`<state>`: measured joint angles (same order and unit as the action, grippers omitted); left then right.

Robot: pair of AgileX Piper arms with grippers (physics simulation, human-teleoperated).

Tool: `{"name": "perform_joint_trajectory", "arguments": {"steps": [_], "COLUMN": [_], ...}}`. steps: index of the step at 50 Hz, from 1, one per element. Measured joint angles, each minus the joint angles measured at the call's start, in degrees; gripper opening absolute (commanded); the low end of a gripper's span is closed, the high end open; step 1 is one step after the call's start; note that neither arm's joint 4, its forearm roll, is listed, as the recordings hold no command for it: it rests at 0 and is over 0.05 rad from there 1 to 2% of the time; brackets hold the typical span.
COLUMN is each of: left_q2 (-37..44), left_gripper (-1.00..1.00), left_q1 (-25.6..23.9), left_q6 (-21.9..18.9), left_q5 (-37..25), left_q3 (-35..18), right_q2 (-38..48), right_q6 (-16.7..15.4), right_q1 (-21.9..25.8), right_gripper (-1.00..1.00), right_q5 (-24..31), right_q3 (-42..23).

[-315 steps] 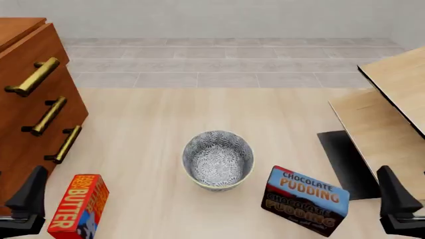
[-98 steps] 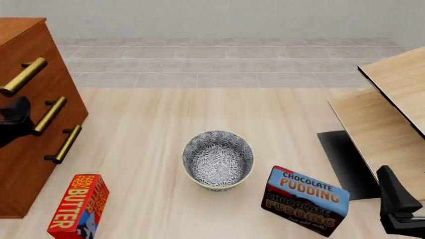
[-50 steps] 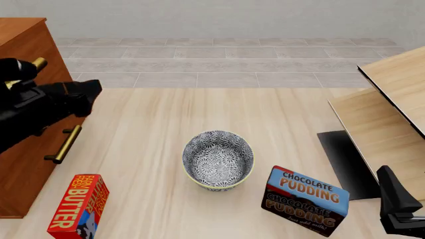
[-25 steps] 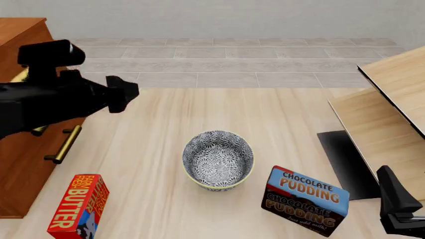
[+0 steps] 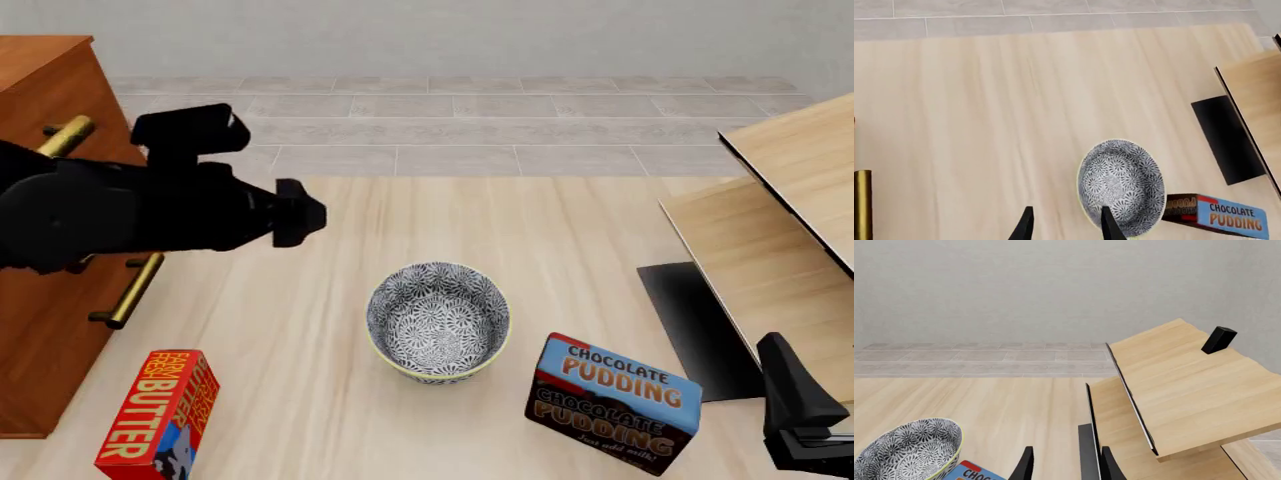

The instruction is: Close the top drawer of the cabinet and put the bowl on top of it.

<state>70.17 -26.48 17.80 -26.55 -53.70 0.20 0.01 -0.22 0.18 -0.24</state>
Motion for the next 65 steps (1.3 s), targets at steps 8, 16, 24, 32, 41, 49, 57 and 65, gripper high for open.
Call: {"name": "perform_joint_trajectory", "arguments": {"steps": [8,16,24,32,41,49,57,65], "left_q2": [2.6,4.7,6.6,8.2,10.1,11.7,13.1,14.5], "left_gripper": [1.0,1.0,1.0,1.0,1.0,1.0,1.0,1.0], "left_q1": [-1.6,-3.0,-3.8,-4.4,-4.8,-5.0,-4.6,-4.3], "left_q6": [3.0,5.7,7.6,9.3,10.9,12.1,12.7,13.0], "left_q5": [-0.5,0.1,1.7,3.8,6.3,8.8,10.7,12.8], "left_q3": [-0.7,-0.7,0.3,1.7,3.3,4.8,5.8,6.8], "right_q2": [0.0,0.0,0.0,0.0,0.0,0.0,0.0,0.0], "right_q6": [0.0,0.0,0.0,0.0,0.0,0.0,0.0,0.0], "right_q1": [0.0,0.0,0.0,0.0,0.0,0.0,0.0,0.0], "right_gripper": [1.0,1.0,1.0,1.0,1.0,1.0,1.0,1.0], "right_q5": [0.0,0.0,0.0,0.0,0.0,0.0,0.0,0.0], "right_q3": [0.0,0.0,0.0,0.0,0.0,0.0,0.0,0.0]}}
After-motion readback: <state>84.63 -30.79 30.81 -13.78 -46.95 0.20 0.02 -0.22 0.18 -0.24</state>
